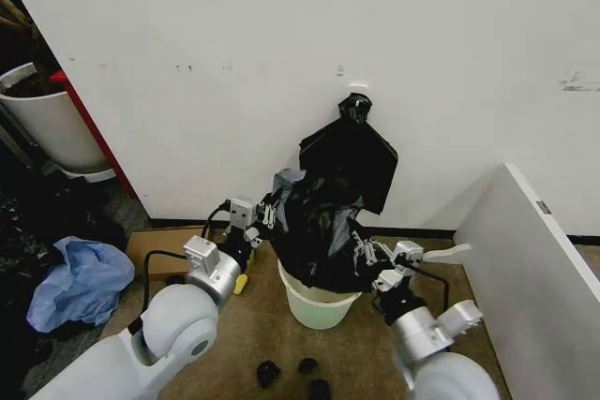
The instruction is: Place the garbage bag over the trash bin.
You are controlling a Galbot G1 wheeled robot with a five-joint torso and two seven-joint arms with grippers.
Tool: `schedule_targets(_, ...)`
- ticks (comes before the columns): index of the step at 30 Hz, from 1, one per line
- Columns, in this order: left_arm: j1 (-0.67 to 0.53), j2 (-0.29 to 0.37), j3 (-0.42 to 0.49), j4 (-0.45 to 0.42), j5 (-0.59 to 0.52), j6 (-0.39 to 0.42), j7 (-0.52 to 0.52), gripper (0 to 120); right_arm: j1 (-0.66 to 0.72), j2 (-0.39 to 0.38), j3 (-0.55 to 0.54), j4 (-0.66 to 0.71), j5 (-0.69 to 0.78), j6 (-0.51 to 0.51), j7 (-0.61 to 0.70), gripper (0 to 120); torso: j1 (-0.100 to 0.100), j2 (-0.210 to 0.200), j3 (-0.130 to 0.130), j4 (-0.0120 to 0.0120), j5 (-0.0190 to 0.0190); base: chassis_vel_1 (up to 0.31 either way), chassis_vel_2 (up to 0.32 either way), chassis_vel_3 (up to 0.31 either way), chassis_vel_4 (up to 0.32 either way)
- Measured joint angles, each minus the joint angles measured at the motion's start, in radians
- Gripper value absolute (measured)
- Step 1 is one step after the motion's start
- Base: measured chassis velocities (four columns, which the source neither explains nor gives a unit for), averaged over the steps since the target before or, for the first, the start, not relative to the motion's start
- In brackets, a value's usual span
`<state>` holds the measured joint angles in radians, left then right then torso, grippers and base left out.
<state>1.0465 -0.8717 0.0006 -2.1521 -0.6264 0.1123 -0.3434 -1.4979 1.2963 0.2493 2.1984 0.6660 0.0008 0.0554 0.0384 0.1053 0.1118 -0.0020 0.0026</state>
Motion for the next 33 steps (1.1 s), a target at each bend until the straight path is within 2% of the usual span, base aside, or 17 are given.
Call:
schedule_targets(6,-0.014,-0.062,0.007,0.091,0.022,-0.028,0.000,0,0.051,0.030,0.003,-0.081,0.025,0.015,-0.005,0,0.000,0.000,0.000,0.0001,-0.0001,0.000,0.000,0.000,0.000)
schedule_targets(10,-0.009,-0.148,0.035,0.178,0.040,-0.052,0.000,0,0.036,0.029,0.017,-0.147,0.012,0.046,-0.006,0,0.000,0.000,0.000,0.0000,0.0001,0.000,0.000,0.000,0.000)
schedule_targets(18,0.002,-0.213,0.083,0.224,0.058,-0.064,-0.001,0,-0.058,-0.002,0.036,-0.133,0.007,0.064,0.010,0,0.000,0.000,0.000,-0.0001,0.0002,0.000,0.000,0.000,0.000)
schedule_targets(24,0.007,-0.223,0.114,0.246,0.068,-0.064,-0.005,0,-0.109,-0.016,0.054,-0.132,0.007,0.084,0.015,0,0.000,0.000,0.000,-0.0002,0.0001,0.000,0.000,0.000,0.000)
schedule_targets(29,0.057,-0.224,0.094,0.275,0.082,-0.069,-0.030,0,-0.117,-0.004,0.057,-0.165,-0.004,0.091,0.035,0,0.000,0.000,0.000,0.0000,0.0001,0.000,0.000,0.000,0.000)
schedule_targets(33,0.156,-0.171,0.034,0.241,0.088,-0.069,-0.040,0,-0.176,-0.007,0.056,-0.157,-0.056,0.065,0.100,0,0.000,0.000,0.000,0.0000,0.0000,0.000,0.000,0.000,0.000)
